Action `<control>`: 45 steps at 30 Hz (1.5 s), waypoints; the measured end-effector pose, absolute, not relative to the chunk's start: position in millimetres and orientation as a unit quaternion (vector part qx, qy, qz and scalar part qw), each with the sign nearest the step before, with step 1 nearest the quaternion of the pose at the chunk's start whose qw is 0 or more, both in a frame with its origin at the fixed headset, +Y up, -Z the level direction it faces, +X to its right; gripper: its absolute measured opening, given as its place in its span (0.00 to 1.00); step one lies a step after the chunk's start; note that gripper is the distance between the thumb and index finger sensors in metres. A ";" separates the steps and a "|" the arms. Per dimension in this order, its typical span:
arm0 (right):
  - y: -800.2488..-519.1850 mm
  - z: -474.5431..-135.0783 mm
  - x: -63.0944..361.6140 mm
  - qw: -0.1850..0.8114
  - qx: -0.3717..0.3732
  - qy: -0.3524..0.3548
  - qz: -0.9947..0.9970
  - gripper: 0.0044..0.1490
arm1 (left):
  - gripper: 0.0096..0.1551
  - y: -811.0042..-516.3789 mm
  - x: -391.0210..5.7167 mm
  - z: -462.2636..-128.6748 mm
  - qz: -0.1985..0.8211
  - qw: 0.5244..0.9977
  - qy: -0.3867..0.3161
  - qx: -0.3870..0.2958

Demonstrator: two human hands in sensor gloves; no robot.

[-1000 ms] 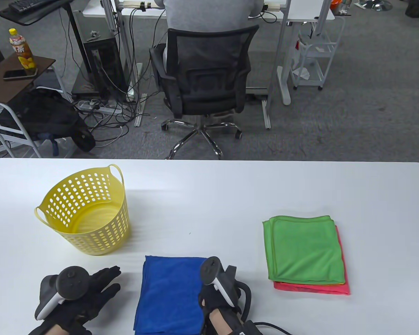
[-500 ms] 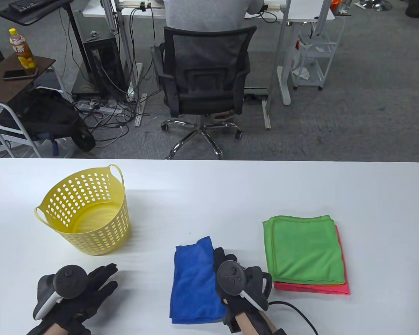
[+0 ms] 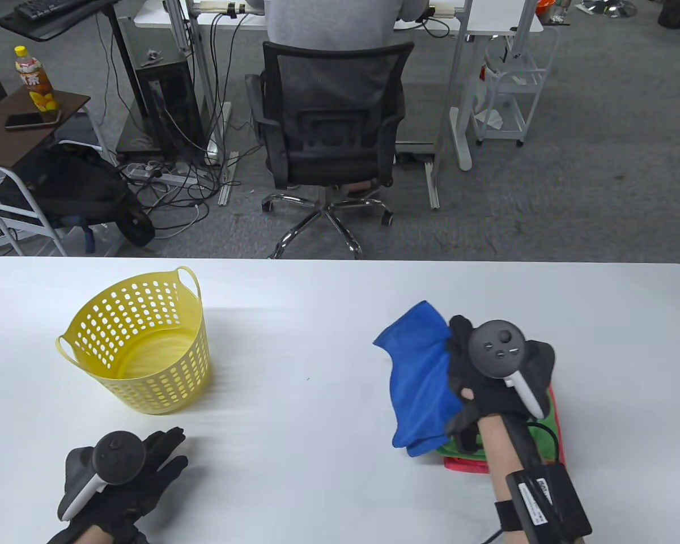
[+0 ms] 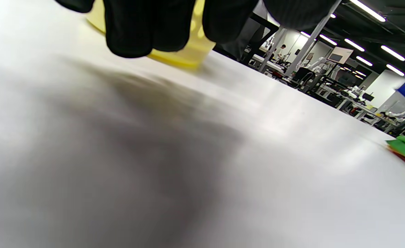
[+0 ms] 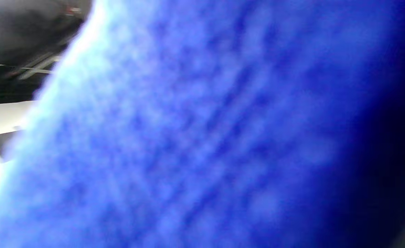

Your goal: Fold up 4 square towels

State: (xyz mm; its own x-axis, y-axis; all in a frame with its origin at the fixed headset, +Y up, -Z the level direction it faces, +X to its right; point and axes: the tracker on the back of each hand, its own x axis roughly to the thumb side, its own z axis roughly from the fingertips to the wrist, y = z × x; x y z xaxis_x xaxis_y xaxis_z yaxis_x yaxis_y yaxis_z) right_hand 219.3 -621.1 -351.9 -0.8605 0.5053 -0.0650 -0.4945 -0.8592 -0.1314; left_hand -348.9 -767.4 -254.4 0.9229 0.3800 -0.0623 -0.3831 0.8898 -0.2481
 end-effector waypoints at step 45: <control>-747.1 -263.3 184.3 0.197 0.090 0.063 0.974 0.62 | 0.48 -748.5 -274.4 -241.1 0.078 0.997 -0.012 -0.017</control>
